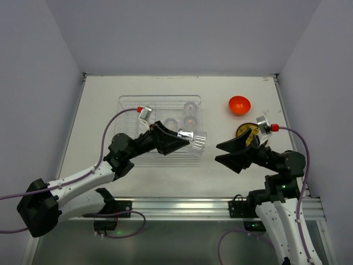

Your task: Unload the mixed dishes from the dish rack

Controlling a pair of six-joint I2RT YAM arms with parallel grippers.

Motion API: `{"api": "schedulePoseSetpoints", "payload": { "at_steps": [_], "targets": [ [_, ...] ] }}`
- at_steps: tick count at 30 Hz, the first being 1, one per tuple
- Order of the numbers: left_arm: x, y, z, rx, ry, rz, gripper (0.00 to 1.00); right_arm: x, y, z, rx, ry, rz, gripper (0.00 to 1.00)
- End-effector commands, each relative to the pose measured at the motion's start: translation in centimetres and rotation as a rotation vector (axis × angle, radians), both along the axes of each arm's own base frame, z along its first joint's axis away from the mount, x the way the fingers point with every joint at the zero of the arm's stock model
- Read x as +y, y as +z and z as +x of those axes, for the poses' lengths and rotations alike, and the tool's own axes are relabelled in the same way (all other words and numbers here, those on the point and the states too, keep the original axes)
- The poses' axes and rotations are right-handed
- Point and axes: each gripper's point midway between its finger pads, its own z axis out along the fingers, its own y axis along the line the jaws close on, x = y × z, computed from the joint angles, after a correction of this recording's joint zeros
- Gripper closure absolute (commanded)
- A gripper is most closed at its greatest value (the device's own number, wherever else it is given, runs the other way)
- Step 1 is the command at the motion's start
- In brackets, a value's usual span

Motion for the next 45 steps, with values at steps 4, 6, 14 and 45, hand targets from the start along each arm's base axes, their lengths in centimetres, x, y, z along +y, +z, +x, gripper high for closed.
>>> {"api": "schedulePoseSetpoints", "payload": {
  "at_steps": [4,6,14,45],
  "targets": [
    [-1.0,2.9,-1.3,-0.011,-0.024,-0.186,1.00,1.2,-0.3,1.2,0.088,0.014,-0.010,0.28],
    [-1.6,2.3,-1.4,0.015,-0.046,-0.203,1.00,2.0,-0.3,0.9,0.099,0.038,-0.016,0.33],
    [-2.5,0.9,-0.6,0.064,-0.038,-0.202,1.00,3.4,-1.2,1.7,0.099,0.021,-0.041,0.41],
    [13.2,-5.0,4.9,0.048,0.787,0.657,0.00,-7.4,-10.2,14.7,0.434,-0.805,-0.853,1.00]
  ]
}}
